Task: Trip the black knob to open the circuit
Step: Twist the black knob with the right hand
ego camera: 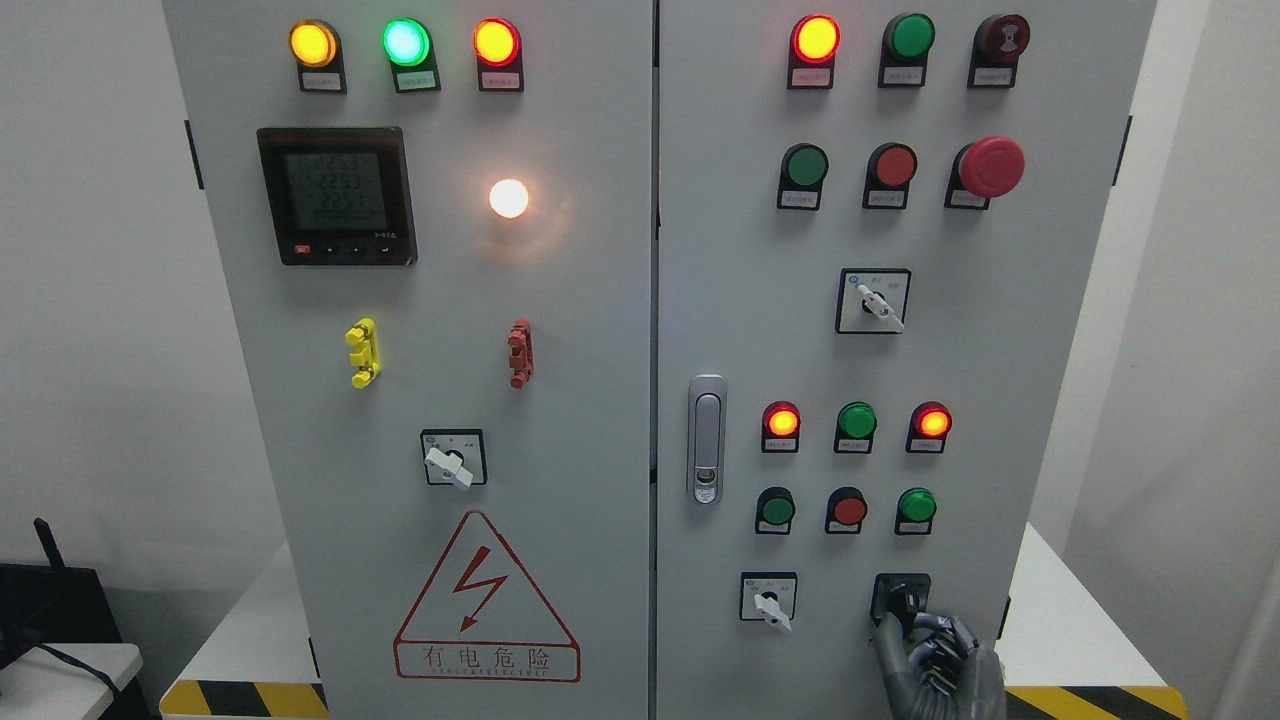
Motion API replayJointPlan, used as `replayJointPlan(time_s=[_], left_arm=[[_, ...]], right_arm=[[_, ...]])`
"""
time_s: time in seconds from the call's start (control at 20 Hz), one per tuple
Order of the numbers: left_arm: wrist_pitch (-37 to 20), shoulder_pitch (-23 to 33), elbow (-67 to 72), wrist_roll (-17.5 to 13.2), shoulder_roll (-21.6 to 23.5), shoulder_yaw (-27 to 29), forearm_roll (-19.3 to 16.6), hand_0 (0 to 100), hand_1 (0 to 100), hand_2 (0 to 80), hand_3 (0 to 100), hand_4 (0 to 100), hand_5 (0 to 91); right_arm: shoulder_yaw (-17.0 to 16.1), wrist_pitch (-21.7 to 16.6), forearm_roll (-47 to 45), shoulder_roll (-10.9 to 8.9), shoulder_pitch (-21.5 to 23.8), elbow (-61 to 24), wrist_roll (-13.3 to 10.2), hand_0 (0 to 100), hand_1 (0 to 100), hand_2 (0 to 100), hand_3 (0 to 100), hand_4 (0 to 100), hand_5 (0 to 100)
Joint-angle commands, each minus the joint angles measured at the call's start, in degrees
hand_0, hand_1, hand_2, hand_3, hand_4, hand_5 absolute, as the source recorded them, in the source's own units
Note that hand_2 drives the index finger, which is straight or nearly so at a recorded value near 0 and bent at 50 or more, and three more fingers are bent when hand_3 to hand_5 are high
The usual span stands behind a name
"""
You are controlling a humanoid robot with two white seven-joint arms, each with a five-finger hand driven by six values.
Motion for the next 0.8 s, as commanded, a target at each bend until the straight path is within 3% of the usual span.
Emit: replayJointPlan(time_s=[0.0,0.75], left_arm=[[0.02,-0.44,0.0,0.01,0.01,0.0,-1.93,12,39,0.0,0,0,0.0],[0.02,-0.44,0.0,0.01,0.01,0.0,-1.84,12,39,0.0,0,0,0.0]], right_arm=[[0.72,0.14,-0.11,0.09,0.03,-0.01,0.05,52,69,61,93,94,97],[1.33,1.28,-1.6,0.09,0.03,0.08,0.14,52,68,62,94,95,97]])
